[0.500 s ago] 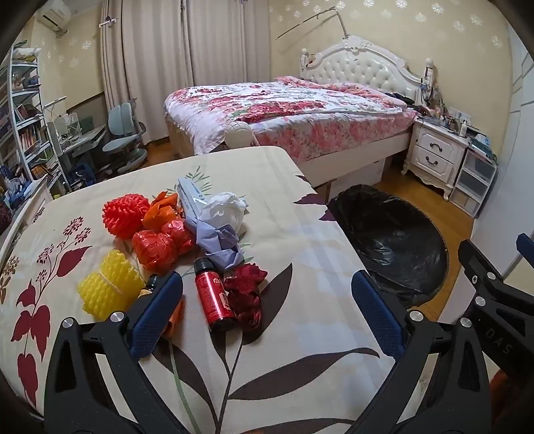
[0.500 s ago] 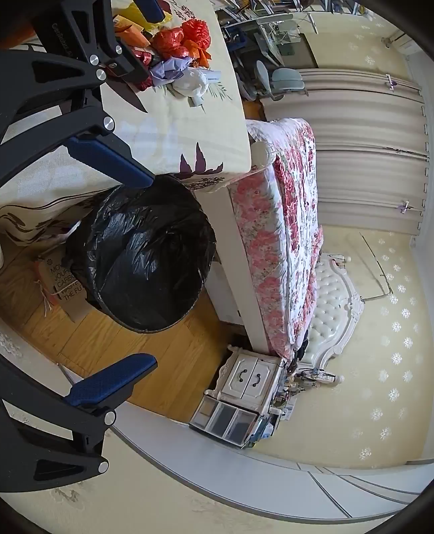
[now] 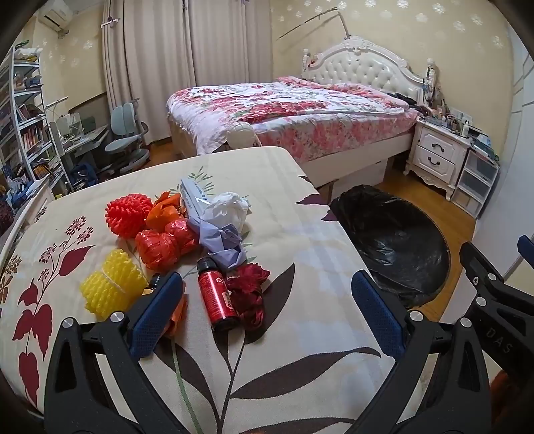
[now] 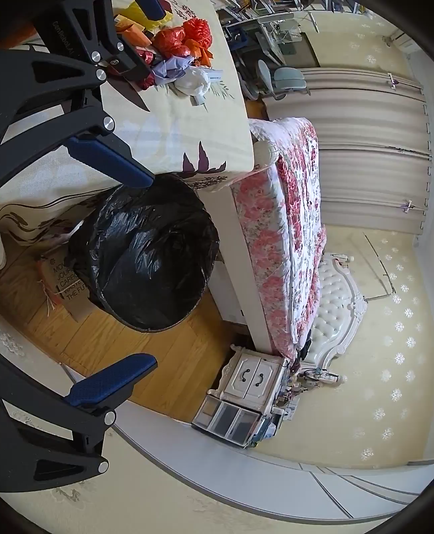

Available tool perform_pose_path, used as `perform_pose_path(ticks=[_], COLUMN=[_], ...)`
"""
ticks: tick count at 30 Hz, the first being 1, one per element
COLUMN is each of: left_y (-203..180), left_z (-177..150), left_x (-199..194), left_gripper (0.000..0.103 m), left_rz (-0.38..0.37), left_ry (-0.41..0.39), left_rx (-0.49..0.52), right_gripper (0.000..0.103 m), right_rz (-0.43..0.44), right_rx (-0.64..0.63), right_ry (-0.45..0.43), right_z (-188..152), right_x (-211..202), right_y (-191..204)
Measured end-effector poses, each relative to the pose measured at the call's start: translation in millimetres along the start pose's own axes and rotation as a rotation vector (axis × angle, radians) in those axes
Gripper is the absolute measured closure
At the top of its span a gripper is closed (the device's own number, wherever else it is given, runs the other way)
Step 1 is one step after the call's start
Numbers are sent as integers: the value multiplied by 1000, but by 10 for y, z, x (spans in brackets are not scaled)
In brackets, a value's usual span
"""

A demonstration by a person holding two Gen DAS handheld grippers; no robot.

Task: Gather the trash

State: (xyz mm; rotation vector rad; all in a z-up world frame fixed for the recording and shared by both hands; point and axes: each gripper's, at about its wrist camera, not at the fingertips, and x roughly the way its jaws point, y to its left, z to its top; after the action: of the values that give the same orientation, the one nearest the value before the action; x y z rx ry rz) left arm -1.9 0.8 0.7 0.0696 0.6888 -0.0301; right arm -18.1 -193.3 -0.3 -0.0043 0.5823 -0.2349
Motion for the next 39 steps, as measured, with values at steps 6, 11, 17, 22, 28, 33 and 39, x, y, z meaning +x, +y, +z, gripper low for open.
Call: perform_pose_path(ticks=[6,11,17,22,28,33,39], left_y=[26,25,37,50,39,39,41], left_z=[1,-3,6,5,-3,-18,-16], left_x=[6,12,11,23,42,57,60], left_gripper=[4,4,4,4,4,4,4], left_rz=[0,-2,0,1,1,2,0], left_ry=[1,0,2,5,8,9,10], left_rx=[0,-2,-4,-4,2,5,2], right_gripper=[6,6,6,6,6,6,6], right_rz=[0,0,-1,1,0,-1,0], right_rx=[0,0,1,1,2,0,1], right_ry=[2,3,5,4,5,7,6], right_z=[14,8,14,18,13,15,12], right_x=[1,-1,-9,-15,-12,-14,-12], right_y=[-10,-28,-37,-41,-46,-42,-46])
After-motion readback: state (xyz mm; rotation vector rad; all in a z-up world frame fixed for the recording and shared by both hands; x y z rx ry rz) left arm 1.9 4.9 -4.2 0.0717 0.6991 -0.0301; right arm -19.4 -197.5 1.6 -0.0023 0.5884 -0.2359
